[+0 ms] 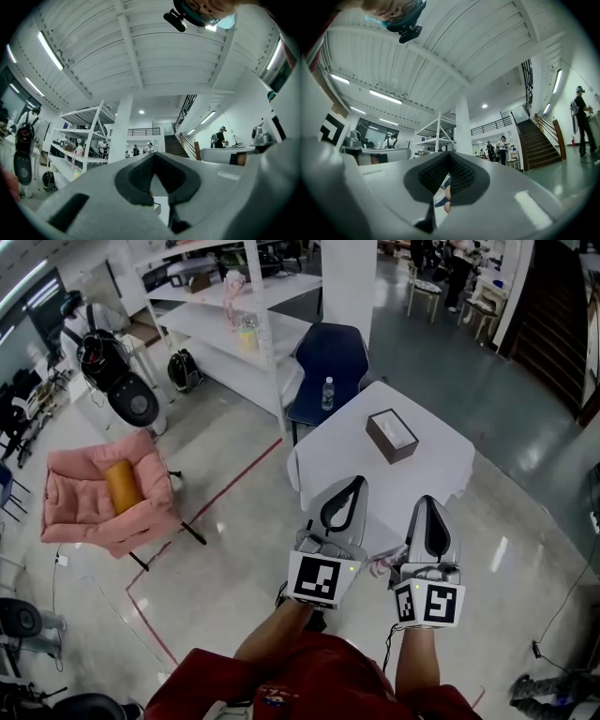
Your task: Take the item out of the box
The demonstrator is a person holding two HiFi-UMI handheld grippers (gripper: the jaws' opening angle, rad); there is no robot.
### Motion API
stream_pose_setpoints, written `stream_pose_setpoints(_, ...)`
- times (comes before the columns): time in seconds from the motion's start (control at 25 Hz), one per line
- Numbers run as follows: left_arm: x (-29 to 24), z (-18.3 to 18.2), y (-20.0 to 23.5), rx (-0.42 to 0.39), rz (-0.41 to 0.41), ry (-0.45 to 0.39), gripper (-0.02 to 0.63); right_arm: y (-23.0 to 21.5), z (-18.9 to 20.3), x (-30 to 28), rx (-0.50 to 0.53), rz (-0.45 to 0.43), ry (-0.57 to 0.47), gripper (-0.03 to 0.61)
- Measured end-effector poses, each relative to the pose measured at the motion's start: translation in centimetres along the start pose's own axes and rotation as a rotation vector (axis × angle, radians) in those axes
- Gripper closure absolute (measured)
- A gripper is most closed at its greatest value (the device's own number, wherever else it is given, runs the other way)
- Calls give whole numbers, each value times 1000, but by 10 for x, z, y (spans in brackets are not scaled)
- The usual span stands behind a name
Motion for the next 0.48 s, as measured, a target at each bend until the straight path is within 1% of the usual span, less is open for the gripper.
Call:
stream_pose_setpoints(0.2,-26,13,33,15,-1,4,612,1,9,-43,2,10,11,578)
stream_pose_setpoints(0.48,-54,31,64,10,9,9,612,-1,27,-87,-2,20,22,578)
Point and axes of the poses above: the fingertips, and each gripper's own axes: x backward along the fingers, y to its left, z out of its underside, the point moved 2 cm from there along x, backward along the fingers, and after that the axes turned 9 degrees about -x, right-handed, at the moved point
